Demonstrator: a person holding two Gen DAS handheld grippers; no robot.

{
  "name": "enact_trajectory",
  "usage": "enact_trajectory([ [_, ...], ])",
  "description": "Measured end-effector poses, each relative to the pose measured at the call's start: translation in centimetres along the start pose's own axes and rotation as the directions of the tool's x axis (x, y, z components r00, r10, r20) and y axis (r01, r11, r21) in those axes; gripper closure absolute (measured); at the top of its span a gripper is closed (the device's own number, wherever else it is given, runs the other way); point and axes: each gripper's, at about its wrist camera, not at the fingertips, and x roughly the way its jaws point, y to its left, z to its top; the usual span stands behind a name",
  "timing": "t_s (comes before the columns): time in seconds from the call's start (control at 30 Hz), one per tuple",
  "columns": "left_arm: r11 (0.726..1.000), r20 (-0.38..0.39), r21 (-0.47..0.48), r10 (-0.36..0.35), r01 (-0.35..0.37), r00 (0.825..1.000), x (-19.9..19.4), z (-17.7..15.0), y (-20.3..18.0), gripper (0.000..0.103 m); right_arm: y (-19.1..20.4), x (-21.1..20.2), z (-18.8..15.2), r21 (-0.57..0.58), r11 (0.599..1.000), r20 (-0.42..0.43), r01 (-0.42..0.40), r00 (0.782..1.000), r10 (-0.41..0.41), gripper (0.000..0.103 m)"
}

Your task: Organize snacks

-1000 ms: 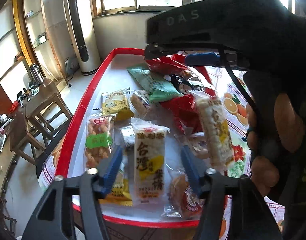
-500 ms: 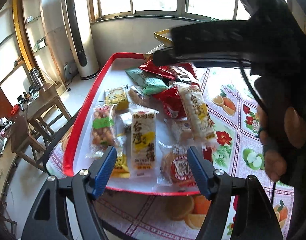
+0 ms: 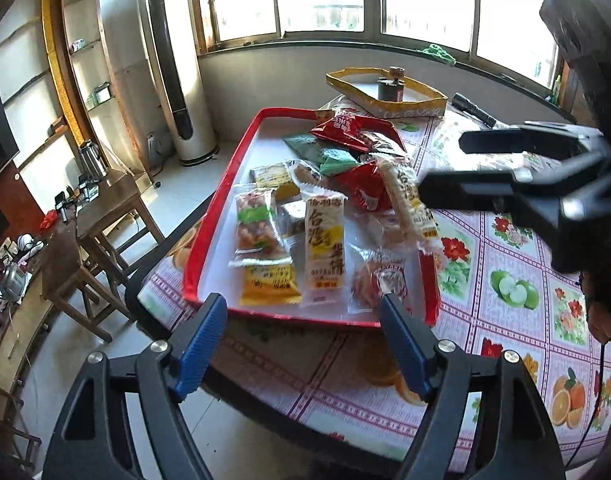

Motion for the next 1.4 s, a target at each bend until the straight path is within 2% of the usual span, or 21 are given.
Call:
enact_trajectory([
  [0.33, 0.998, -0.053, 0.055, 0.033, -0.030, 0.998, -0.9, -1.4, -0.2, 0.024, 1.2, -0.3, -3.3, -0.063, 0.998, -0.060, 0.029, 0.998, -0.032, 0.011],
  [0.73, 0.999, -0.024, 0.035, 0.019, -0.019, 1.000, -2.6, -2.0, 0.3, 0.024, 4.0, 0.7, -6.2, -0.231, 0.972, -0.130, 0.039, 0.989, -0.071, 0.009],
  [1.03, 1.000, 0.020, 0.014, 0.001, -0.001, 1.000, -4.0, -1.8, 0.5, 0.024, 4.7, 0.6, -5.8, -0.246, 0.969, -0.104, 0.027, 0.993, -0.055, 0.008],
  [1.4, 1.000, 0.028, -0.017, -0.013, 0.014, 1.000, -4.3, -1.6, 1.7, 0.024, 5.4, 0.7, -4.6, -0.253, 0.967, -0.100, -0.005, 0.995, -0.021, 0.008],
])
